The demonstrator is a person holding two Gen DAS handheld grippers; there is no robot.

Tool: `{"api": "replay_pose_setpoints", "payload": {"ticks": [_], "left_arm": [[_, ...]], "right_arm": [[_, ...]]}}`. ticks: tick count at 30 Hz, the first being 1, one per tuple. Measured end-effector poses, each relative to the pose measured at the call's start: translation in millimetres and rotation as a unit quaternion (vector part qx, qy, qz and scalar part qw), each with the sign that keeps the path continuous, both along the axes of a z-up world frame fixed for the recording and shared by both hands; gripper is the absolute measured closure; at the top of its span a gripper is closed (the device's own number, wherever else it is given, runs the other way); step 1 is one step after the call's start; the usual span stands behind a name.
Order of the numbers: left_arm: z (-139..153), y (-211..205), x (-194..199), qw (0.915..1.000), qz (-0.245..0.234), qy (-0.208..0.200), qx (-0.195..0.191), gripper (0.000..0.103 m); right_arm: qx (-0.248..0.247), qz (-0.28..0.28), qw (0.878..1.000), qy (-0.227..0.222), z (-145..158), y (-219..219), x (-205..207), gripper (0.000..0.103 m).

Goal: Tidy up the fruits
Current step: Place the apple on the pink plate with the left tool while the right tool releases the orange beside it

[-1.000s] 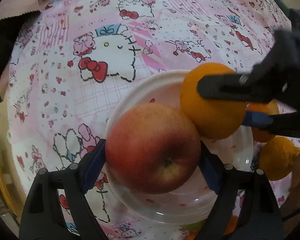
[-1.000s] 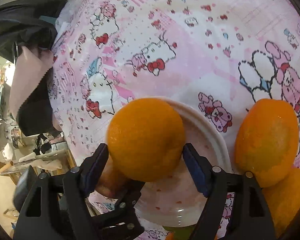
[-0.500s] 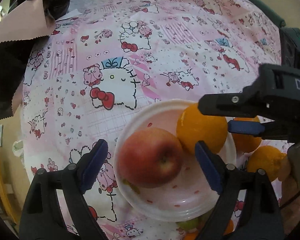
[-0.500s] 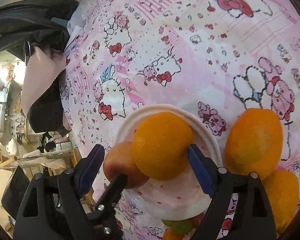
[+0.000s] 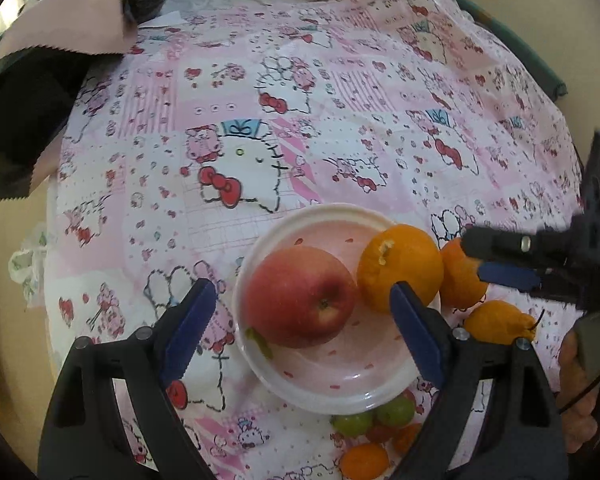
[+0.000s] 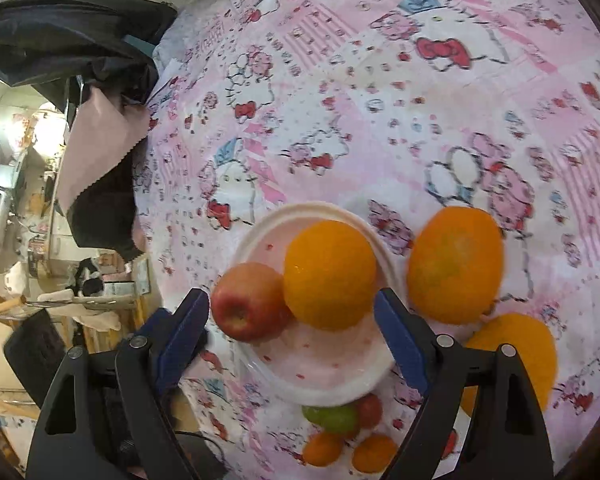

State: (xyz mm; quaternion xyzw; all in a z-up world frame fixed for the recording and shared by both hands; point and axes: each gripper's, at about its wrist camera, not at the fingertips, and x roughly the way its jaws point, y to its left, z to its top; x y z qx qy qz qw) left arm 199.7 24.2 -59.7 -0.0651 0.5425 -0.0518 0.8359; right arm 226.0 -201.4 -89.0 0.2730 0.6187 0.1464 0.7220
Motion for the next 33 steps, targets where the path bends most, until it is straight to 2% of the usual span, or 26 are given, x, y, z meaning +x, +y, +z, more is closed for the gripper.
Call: {"api": "replay_pose_setpoints", "payload": {"ticks": [4,9,11,14,17,19,24,26,29,33], "left_arm": [[4.3,9.3,-11.9,0.9999,0.009,0.004,0.001,0.017],[0.1,21.8,-23.8,0.9996,0.024,0.012,0.003,0.017],[-2.7,25.7,-24.5,0.9995,0.028,0.015,0.004,0.017],[-7.3,30.9,-23.1,0.9991,0.036,0.021,0.003,0.017],[-9.9,31.3,-19.2,0.9989,0.04,0.024,-0.001,0.017],[-11.0,29.9,-15.4,0.9989,0.041,0.023,-0.003,0.017],[-17.3,27.3,-7.7,0.9986,0.043,0.03,-0.004,0.017],[-21.5,25.5,-7.1,0.9985,0.041,0.035,-0.003,0.017],[-28.8,21.2,-7.0,0.9985,0.033,0.043,0.005,0.017],[-37.8,15.4,-6.8,0.9981,0.027,0.054,0.011,0.017]], "right_arm": [[-0.05,0.008,0.999,0.019,-22.0,5.5,-2.7,0.016],[-0.104,0.043,0.994,-0.012,-29.6,28.7,3.0,0.023],[-0.112,0.053,0.992,-0.011,-36.5,37.3,7.2,0.023],[-0.125,0.059,0.99,-0.007,-48.2,41.7,11.7,0.03],[-0.12,0.051,0.991,-0.02,-43.9,38.7,13.9,0.037],[-0.098,0.045,0.994,-0.025,-41.9,35.4,17.2,0.038],[-0.025,0.031,0.999,-0.036,-43.2,36.9,34.8,0.039],[-0.013,0.03,0.999,-0.041,-45.6,40.8,40.8,0.039],[0.009,0.027,0.999,-0.023,-59.4,41.4,46.2,0.038],[-0.01,0.054,0.998,-0.04,-56.1,49.7,42.1,0.036]]}}
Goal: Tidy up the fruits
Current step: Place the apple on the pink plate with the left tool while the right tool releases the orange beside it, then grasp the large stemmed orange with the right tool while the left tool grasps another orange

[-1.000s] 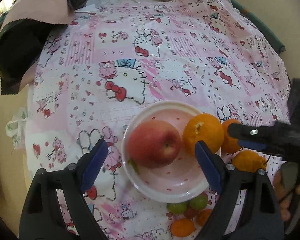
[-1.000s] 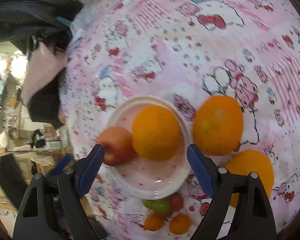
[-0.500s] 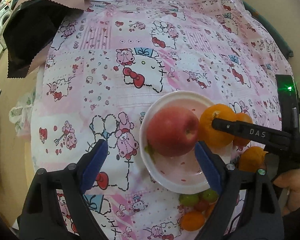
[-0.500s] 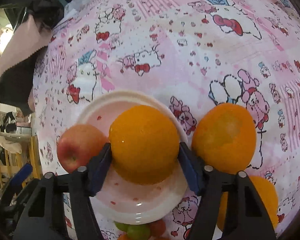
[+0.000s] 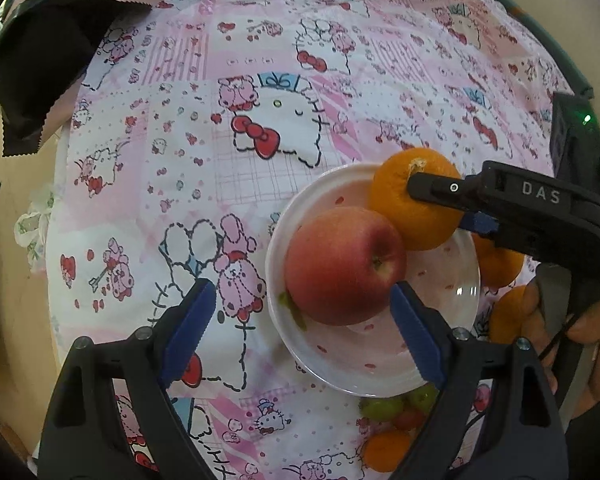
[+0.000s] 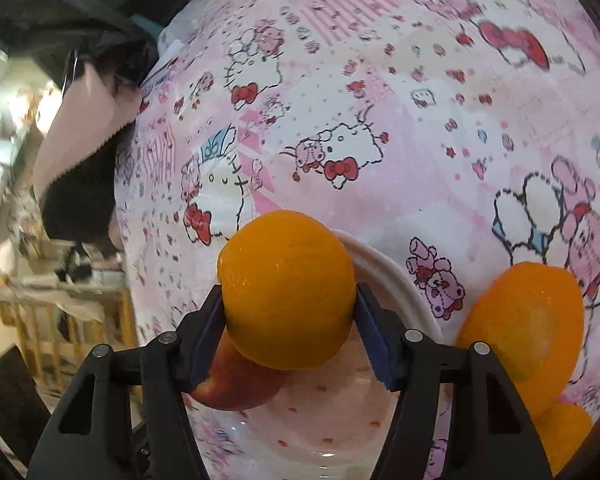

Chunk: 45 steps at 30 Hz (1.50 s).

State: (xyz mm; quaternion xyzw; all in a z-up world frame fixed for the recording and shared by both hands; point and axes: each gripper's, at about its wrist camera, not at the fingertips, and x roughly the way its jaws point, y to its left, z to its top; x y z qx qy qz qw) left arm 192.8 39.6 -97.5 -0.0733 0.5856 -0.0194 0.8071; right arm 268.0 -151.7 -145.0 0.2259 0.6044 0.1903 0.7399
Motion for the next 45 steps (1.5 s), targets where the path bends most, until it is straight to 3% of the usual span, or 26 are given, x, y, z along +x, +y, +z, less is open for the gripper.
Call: {"api": "replay_pose_setpoints", "payload": {"ticks": [9,19,26,31,34,38,40,45], "left_arm": [[-1.0,-8.7,-2.4,0.9998,-0.014,-0.003,0.011,0.017],[4.6,-8.6,-7.2,0.9997,-0.013,-0.012,0.016,0.017],[20.0,-10.2,-8.4,0.9995,-0.008,-0.031,0.005,0.017],[40.5,-13.8,-11.8,0.9977,-0.006,-0.068,-0.001,0.017],[52.1,-18.9,-13.9,0.9957,-0.007,-0.092,-0.004,0.017],[61.9,-24.5,-18.7,0.9934,-0.003,-0.115,0.005,0.012],[63.7,-25.6,-19.8,0.9934,-0.002,-0.114,-0.008,0.006],[65.4,-33.5,-23.9,0.9933,-0.011,-0.114,-0.017,0.006]], "right_arm": [[-0.014,-0.013,1.0,0.002,9.0,-11.5,-5.2,0.024],[-0.021,-0.026,0.999,0.002,19.0,-28.2,-10.1,0.024],[0.002,-0.061,0.997,-0.042,74.8,-71.4,-34.2,0.021],[-0.033,-0.107,0.991,-0.068,99.0,-119.8,-69.6,0.006],[-0.081,-0.103,0.99,-0.057,93.2,-135.5,-87.8,0.003],[-0.133,-0.068,0.989,0.001,61.6,-141.7,-110.7,0.003],[-0.139,-0.04,0.989,0.025,45.3,-133.6,-114.7,0.003],[-0.197,0.016,0.98,0.033,18.8,-104.4,-109.9,0.003]]}}
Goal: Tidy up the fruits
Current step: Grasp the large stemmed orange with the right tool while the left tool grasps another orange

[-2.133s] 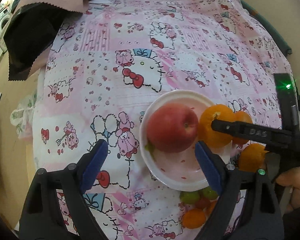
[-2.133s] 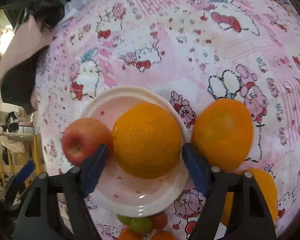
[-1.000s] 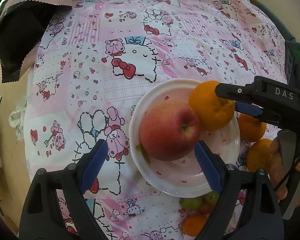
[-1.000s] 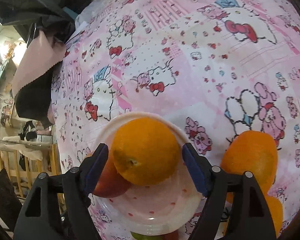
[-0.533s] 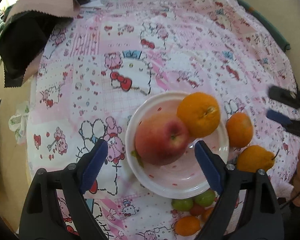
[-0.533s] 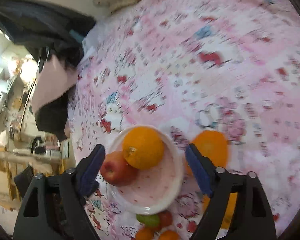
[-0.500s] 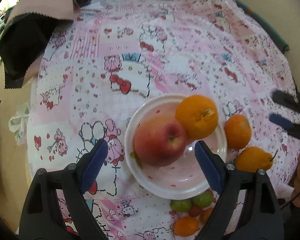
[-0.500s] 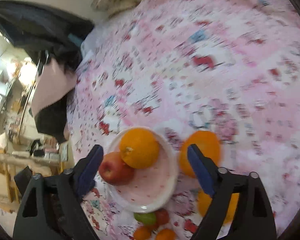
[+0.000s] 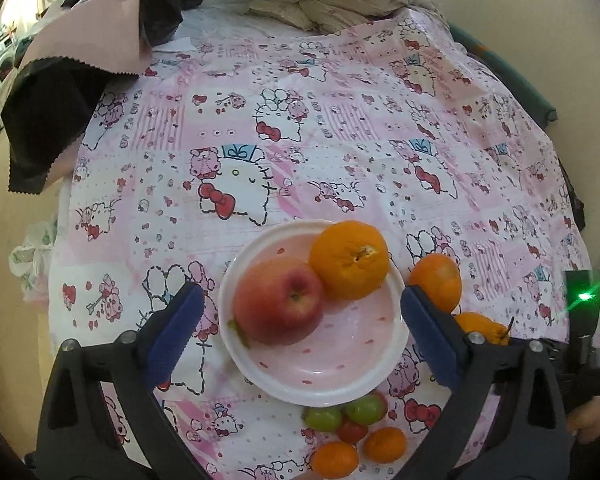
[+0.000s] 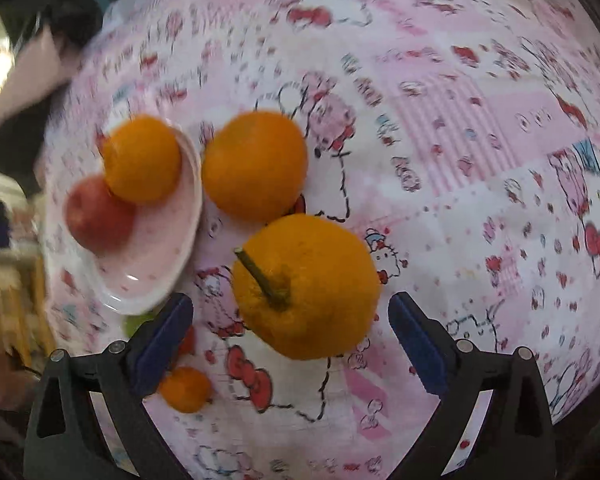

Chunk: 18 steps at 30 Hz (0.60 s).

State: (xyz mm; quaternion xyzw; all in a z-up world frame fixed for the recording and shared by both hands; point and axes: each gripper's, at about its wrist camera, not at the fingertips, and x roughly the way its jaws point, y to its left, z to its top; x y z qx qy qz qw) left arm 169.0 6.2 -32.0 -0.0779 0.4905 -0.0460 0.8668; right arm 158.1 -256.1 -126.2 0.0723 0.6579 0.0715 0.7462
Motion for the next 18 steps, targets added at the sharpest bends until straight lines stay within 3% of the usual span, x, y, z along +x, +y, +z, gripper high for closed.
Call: {"api": "replay_pose_setpoints", "payload": {"ticks": [6,8,14,18], "left_arm": [[-6.1,-12.2,-6.1,0.9997,-0.017,0.0,0.019,0.006],[-10.9,-15.4,-6.8,0.9994,-0.024,0.006,0.023,0.006],[-20.4,-19.0,-5.9,0.9986,-0.028,0.017,0.041,0.006],[-24.2,-29.4,0.2,0.9971,-0.045,0.022,0.057,0.006]], "right_arm": [[-0.055,0.019,0.998,0.021,-26.1,14.5,7.9,0.003],[-0.074,0.026,0.997,0.023,-30.2,16.3,10.1,0.013],[-0.033,0.012,0.999,0.017,-21.1,5.2,10.7,0.021],[0.014,-0.019,1.0,-0.008,8.6,-12.6,1.2,0.022]]}}
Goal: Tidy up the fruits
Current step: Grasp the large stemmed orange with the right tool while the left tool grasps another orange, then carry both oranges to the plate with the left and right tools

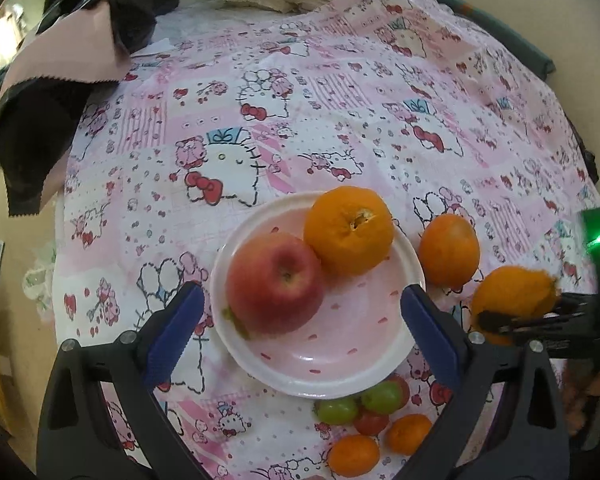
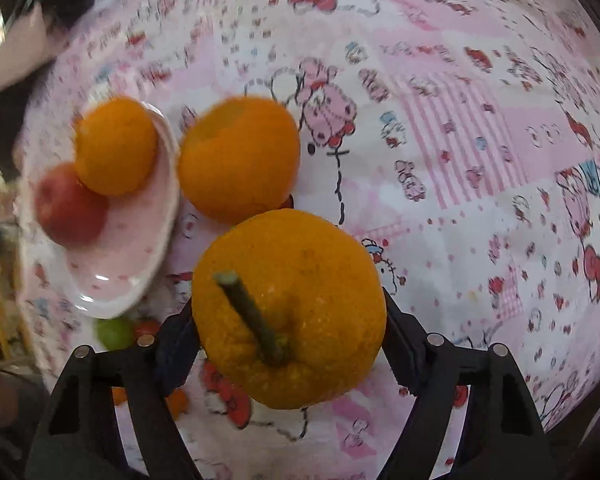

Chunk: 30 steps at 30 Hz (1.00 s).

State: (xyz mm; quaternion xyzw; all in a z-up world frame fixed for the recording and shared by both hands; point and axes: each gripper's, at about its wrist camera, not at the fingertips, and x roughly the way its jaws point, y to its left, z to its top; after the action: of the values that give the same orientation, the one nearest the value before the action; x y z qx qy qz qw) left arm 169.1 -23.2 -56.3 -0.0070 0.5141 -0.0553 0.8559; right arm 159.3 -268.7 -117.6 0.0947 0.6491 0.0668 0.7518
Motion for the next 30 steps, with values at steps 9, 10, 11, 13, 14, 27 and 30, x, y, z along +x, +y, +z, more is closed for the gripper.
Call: {"api": "replay_pose_setpoints", "payload": {"ticks": [9,10,11,13,14,27,30], "left_arm": [[-21.4,-73.6,23.0,0.9965,-0.065,0.051,0.012,0.006],[-25.8,-84.6,25.1,0.9953,-0.074,0.061,0.011,0.008],[-30.7,-96.7,26.6,0.9938,-0.084,0.071,0.012,0.01],[-36.7,-113.4,27.0,0.9916,-0.099,0.081,0.019,0.01],[-40.6,-124.3,27.3,0.9903,-0.108,0.084,0.027,0.01],[-83.3,-197.9,65.0,0.9799,-0.148,0.105,0.084,0.011],[-94.2,-205.0,74.3,0.9766,-0.148,0.114,0.106,0.03]], "right_arm": [[0.034,-0.108,0.993,-0.034,29.0,-64.0,-20.7,0.022],[0.038,-0.118,0.992,-0.036,28.7,-68.5,-21.0,0.022],[0.045,-0.131,0.99,-0.037,28.2,-75.0,-21.0,0.022],[0.055,-0.151,0.986,-0.039,28.6,-83.4,-18.1,0.022],[0.059,-0.159,0.985,-0.042,29.4,-87.9,-16.7,0.022],[0.117,-0.208,0.97,-0.057,39.0,-109.5,-12.6,0.022],[0.12,-0.208,0.969,-0.054,37.0,-109.8,-10.8,0.022]]}}
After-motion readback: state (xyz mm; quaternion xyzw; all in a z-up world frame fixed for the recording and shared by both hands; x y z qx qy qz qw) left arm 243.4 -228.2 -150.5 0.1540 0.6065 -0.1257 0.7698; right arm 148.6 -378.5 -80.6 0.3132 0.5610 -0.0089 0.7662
